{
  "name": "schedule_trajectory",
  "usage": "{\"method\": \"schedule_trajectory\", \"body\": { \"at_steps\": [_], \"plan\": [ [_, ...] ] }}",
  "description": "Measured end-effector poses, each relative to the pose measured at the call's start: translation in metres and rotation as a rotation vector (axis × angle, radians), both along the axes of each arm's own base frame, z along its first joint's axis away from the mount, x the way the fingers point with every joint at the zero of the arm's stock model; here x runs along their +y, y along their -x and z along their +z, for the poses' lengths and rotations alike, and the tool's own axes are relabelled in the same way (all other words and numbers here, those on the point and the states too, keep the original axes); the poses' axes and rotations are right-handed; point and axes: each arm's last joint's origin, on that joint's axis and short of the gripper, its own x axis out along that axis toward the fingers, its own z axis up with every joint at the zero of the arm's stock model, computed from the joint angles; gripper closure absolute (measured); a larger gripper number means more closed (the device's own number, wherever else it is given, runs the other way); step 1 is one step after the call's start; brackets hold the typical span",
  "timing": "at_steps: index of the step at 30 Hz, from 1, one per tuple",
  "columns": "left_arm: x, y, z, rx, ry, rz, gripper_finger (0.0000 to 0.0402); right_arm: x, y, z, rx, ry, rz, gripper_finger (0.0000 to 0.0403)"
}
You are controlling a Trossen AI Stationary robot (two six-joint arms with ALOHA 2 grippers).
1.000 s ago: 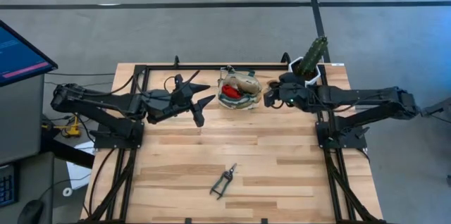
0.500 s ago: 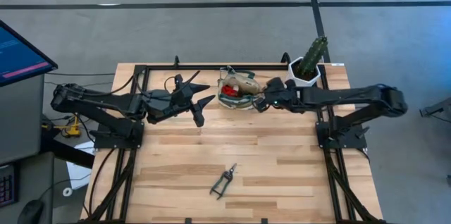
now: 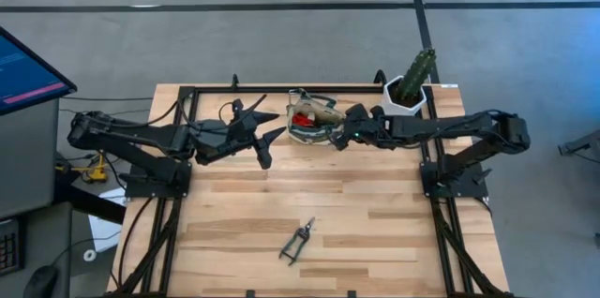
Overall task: Pick & Place Garden tools in Gardening bag
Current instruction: Put the brown trowel into the brown gardening bag
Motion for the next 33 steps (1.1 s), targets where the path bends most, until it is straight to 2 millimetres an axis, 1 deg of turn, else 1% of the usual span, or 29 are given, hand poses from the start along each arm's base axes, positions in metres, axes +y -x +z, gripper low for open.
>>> {"method": "schedule_trajectory", "body": {
  "at_steps": [6,14,19,22,27,30,33],
  "plan": [
    [0.0000,0.0002,-0.0010,0.011,-0.002,0.000,0.0231,-0.0019,-0.0020,-0.0014,0.013,-0.012,0.044,0.0403],
    [0.0000,0.0004,-0.0020,0.022,-0.003,-0.001,0.0231,-0.0008,0.0033,0.0064,0.008,0.014,0.073,0.0403],
    [0.0000,0.0004,-0.0021,0.023,-0.003,-0.001,0.0231,-0.0016,0.0010,0.0063,-0.009,0.015,0.073,0.0403],
    [0.0000,0.0004,-0.0024,0.026,-0.004,-0.001,0.0231,-0.0012,0.0000,0.0055,-0.013,-0.012,0.096,0.0397],
    [0.0000,0.0004,-0.0025,0.028,-0.003,-0.003,0.0231,0.0001,0.0001,0.0056,-0.018,-0.038,0.119,0.0363],
    [0.0000,0.0005,-0.0026,0.029,-0.004,-0.003,0.0231,0.0008,-0.0002,0.0058,-0.025,-0.058,0.136,0.0328],
    [0.0000,0.0005,-0.0026,0.029,-0.004,-0.003,0.0231,0.0013,-0.0005,0.0056,-0.026,-0.072,0.155,0.0284]
  ]
}}
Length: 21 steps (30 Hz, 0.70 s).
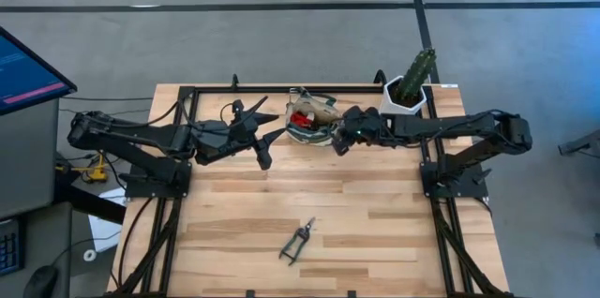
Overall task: Pick & Place Garden tools in Gardening bag
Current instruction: Put the brown trowel into the brown gardening bag
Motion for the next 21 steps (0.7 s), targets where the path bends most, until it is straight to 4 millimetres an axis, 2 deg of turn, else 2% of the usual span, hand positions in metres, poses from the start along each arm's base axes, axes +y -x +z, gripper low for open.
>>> {"method": "schedule_trajectory", "body": {
  "at_steps": [5,10,16,19,21],
  "plan": [
    [0.000,0.000,0.000,0.000,0.000,0.000,0.0231,0.001,0.000,0.003,0.030,0.029,0.050,0.0212],
    [0.000,0.000,0.000,0.002,-0.001,0.004,0.0231,0.000,-0.005,0.025,0.025,0.057,0.103,0.0166],
    [0.000,0.000,-0.001,0.006,-0.002,0.004,0.0231,0.000,-0.006,0.064,0.054,0.063,0.121,0.0159],
    [0.000,0.000,-0.001,0.007,-0.002,0.003,0.0231,0.004,-0.003,0.081,0.092,0.053,0.154,0.0170],
    [0.000,0.000,-0.001,0.007,-0.002,0.003,0.0231,0.008,0.000,0.084,0.132,0.032,0.178,0.0188]
  ]
}}
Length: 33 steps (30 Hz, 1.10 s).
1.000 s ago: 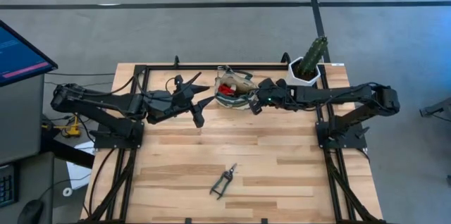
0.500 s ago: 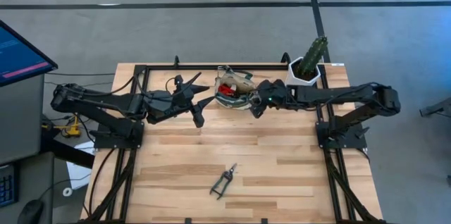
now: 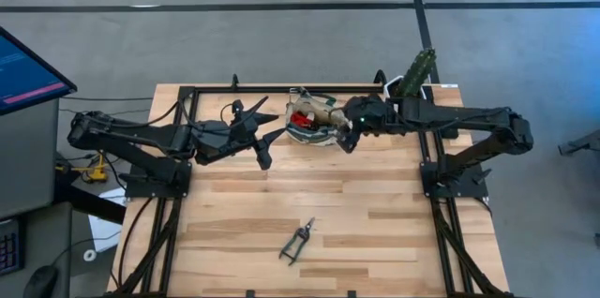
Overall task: Pick & Place Garden tools in Gardening bag
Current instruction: Put the brown trowel into the brown gardening bag
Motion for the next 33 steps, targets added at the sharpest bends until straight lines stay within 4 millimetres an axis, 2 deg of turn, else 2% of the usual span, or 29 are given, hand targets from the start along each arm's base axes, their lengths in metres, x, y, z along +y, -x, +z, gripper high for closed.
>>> {"method": "schedule_trajectory", "body": {
  "at_steps": [3,7,9,12,16,20,25,29,33],
  "plan": [
    [0.000,0.000,0.000,0.000,0.000,0.000,0.0231,0.007,0.005,-0.003,0.065,-0.041,0.015,0.0241],
    [0.000,0.000,0.000,0.001,0.000,0.000,0.0231,0.014,0.012,-0.013,0.148,-0.072,-0.013,0.0360],
    [0.000,0.000,0.000,0.000,0.000,0.000,0.0231,0.017,0.013,-0.016,0.165,-0.053,-0.015,0.0388],
    [0.000,0.000,0.000,0.001,0.000,0.000,0.0231,0.020,0.014,-0.017,0.177,-0.005,-0.035,0.0393],
    [0.000,0.000,0.000,0.001,0.000,-0.001,0.0231,0.012,0.014,-0.017,0.172,0.007,-0.062,0.0401],
    [0.000,0.000,0.000,0.003,0.000,-0.001,0.0231,0.002,0.016,-0.017,0.171,-0.027,-0.084,0.0402],
    [0.000,0.001,-0.003,0.037,-0.003,-0.004,0.0231,-0.001,0.019,-0.018,0.170,-0.073,-0.067,0.0402],
    [0.000,0.002,-0.008,0.083,-0.009,-0.003,0.0231,0.004,0.032,-0.028,0.118,-0.123,-0.036,0.0403],
    [0.000,0.002,-0.009,0.084,0.009,0.002,0.0231,0.010,0.052,-0.042,-0.051,-0.156,-0.054,0.0403]
  ]
}}
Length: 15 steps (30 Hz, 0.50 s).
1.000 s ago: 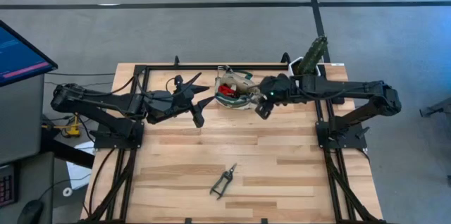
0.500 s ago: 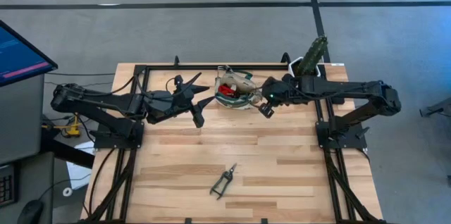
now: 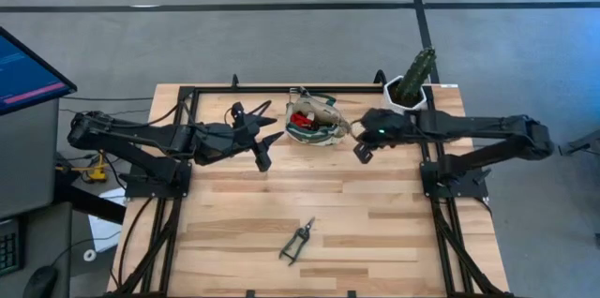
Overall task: Pick & Place Garden tools in Gardening bag
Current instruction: Put the brown trowel into the brown gardening bag
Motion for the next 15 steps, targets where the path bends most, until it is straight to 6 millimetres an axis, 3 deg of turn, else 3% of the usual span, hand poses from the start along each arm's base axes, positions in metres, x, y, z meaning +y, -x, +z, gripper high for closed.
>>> {"method": "schedule_trajectory", "body": {
  "at_steps": [4,8,15],
  "plan": [
    [0.000,0.000,0.000,-0.002,0.001,0.001,0.0231,0.001,0.016,-0.010,-0.203,0.027,-0.093,0.0403],
    [0.000,0.000,0.000,-0.003,0.002,0.001,0.0231,-0.001,0.023,-0.029,-0.230,0.048,-0.183,0.0403],
    [0.000,0.000,0.000,-0.015,0.020,0.010,0.0231,-0.005,0.004,-0.042,-0.270,0.051,-0.203,0.0403]
  ]
}}
